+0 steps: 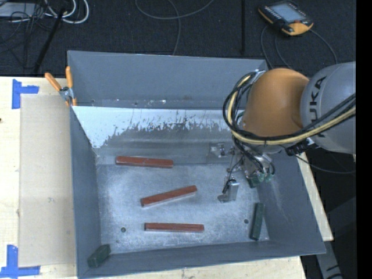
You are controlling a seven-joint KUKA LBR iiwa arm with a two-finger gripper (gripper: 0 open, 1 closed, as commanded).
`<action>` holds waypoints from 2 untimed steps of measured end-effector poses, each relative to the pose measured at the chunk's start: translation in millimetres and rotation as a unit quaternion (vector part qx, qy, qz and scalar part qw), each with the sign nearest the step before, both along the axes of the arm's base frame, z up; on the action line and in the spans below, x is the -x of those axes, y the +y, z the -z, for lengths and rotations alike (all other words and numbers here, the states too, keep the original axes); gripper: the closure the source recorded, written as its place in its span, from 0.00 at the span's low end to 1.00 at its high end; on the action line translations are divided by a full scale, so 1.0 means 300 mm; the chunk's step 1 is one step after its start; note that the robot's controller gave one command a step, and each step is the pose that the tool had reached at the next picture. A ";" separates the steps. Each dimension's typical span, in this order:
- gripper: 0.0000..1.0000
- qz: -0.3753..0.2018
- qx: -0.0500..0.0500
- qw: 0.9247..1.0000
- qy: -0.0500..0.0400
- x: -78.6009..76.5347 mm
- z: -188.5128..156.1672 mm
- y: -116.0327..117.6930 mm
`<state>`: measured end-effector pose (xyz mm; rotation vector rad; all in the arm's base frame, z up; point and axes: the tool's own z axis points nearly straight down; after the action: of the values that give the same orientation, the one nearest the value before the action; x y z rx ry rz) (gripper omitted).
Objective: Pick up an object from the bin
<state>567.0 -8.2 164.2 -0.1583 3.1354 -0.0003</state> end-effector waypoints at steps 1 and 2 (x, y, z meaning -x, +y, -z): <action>0.00 -0.059 0.000 0.998 0.001 -0.012 0.042 0.270; 0.00 -0.045 -0.001 0.999 0.001 -0.049 0.174 0.315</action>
Offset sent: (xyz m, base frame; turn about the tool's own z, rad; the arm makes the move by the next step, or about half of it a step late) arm 0.0157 0.0898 -0.0542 -0.0836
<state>581.5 86.5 111.9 -0.2982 3.1272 0.0034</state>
